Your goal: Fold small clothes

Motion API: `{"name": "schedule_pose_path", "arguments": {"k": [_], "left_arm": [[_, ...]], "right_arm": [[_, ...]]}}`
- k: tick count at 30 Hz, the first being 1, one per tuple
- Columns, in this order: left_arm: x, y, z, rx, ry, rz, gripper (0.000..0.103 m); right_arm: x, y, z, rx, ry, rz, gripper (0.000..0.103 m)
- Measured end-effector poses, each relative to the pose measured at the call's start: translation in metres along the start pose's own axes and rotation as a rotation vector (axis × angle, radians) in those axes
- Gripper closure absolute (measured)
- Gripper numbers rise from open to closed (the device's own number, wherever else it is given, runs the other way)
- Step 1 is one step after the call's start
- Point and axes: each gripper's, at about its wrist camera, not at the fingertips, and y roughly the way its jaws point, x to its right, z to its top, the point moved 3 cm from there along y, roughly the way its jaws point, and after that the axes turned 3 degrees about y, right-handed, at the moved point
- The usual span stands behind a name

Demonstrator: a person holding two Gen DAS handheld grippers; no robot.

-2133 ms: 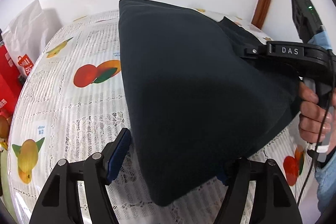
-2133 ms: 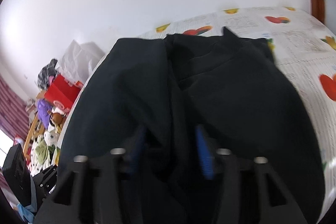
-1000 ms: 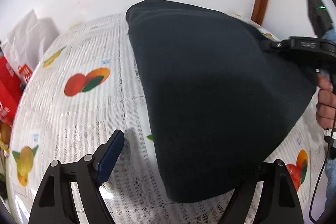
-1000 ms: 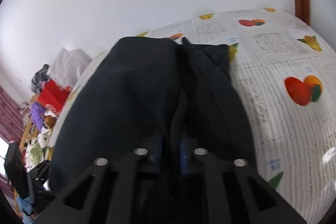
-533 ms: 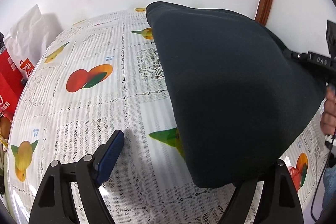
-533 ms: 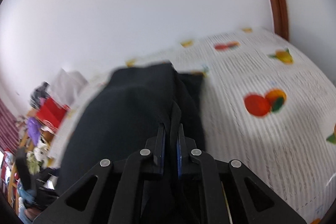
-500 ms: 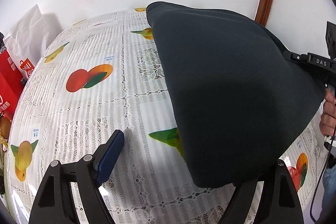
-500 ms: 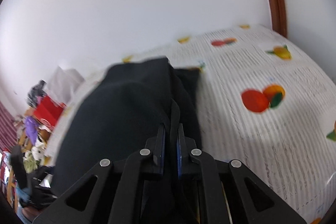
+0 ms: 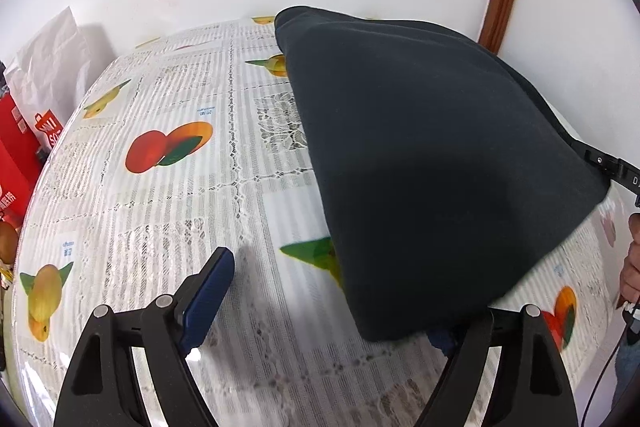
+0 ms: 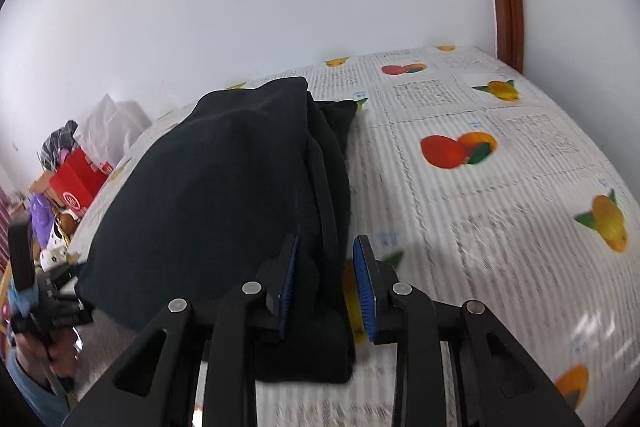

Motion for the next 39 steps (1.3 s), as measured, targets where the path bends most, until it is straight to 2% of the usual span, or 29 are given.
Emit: {"name": "schedule_pose_path", "arguments": {"k": [4, 8, 11, 13, 15, 17, 18, 21, 24, 28, 33, 35, 36, 37, 39], "left_arm": [[0.007, -0.018, -0.012, 0.009, 0.046, -0.022, 0.02], [0.009, -0.046, -0.023, 0.052, 0.05, -0.052, 0.02], [0.008, -0.068, -0.019, 0.104, 0.024, -0.09, 0.02], [0.007, -0.076, -0.009, 0.134, 0.014, -0.085, 0.02], [0.006, -0.074, 0.002, 0.144, 0.008, -0.059, 0.02], [0.002, -0.065, 0.011, 0.13, -0.006, -0.04, 0.02], [0.001, -0.058, 0.014, 0.116, -0.01, -0.033, 0.02], [0.0, -0.034, 0.012, 0.068, 0.0, 0.014, 0.02], [0.0, -0.014, 0.001, 0.021, -0.011, -0.012, 0.019], [-0.002, -0.018, 0.004, 0.013, -0.012, -0.047, 0.02], [-0.007, -0.027, 0.017, 0.034, -0.031, -0.048, 0.02], [-0.01, -0.025, 0.02, 0.028, -0.067, -0.062, 0.02], [-0.011, -0.022, 0.022, 0.021, -0.087, -0.08, 0.02], [-0.011, -0.019, 0.022, 0.013, -0.092, -0.086, 0.02], [-0.01, -0.014, 0.021, -0.002, -0.081, -0.075, 0.02]], "right_arm": [[0.002, -0.013, -0.006, -0.011, -0.001, -0.027, 0.075], [-0.006, -0.034, 0.002, 0.031, -0.017, -0.032, 0.075], [-0.021, -0.044, 0.007, 0.074, -0.046, -0.007, 0.075], [-0.029, -0.038, 0.005, 0.065, -0.064, -0.004, 0.075], [-0.031, -0.025, -0.003, 0.034, -0.075, -0.039, 0.075], [-0.026, -0.011, -0.014, -0.005, -0.096, -0.129, 0.075], [-0.023, -0.008, -0.02, -0.024, -0.099, -0.146, 0.075], [-0.02, -0.018, -0.02, -0.035, -0.099, -0.119, 0.074], [-0.017, -0.028, -0.011, -0.026, -0.081, -0.098, 0.073], [-0.016, -0.023, 0.012, -0.01, -0.067, -0.075, 0.074], [-0.024, 0.003, 0.031, -0.024, -0.062, -0.053, 0.074], [-0.029, 0.015, 0.033, -0.036, -0.069, -0.044, 0.075], [-0.031, 0.022, 0.033, -0.047, -0.082, -0.051, 0.081], [-0.034, 0.026, 0.033, -0.056, -0.098, -0.053, 0.093], [-0.038, 0.027, 0.033, -0.048, -0.162, -0.048, 0.1]]}}
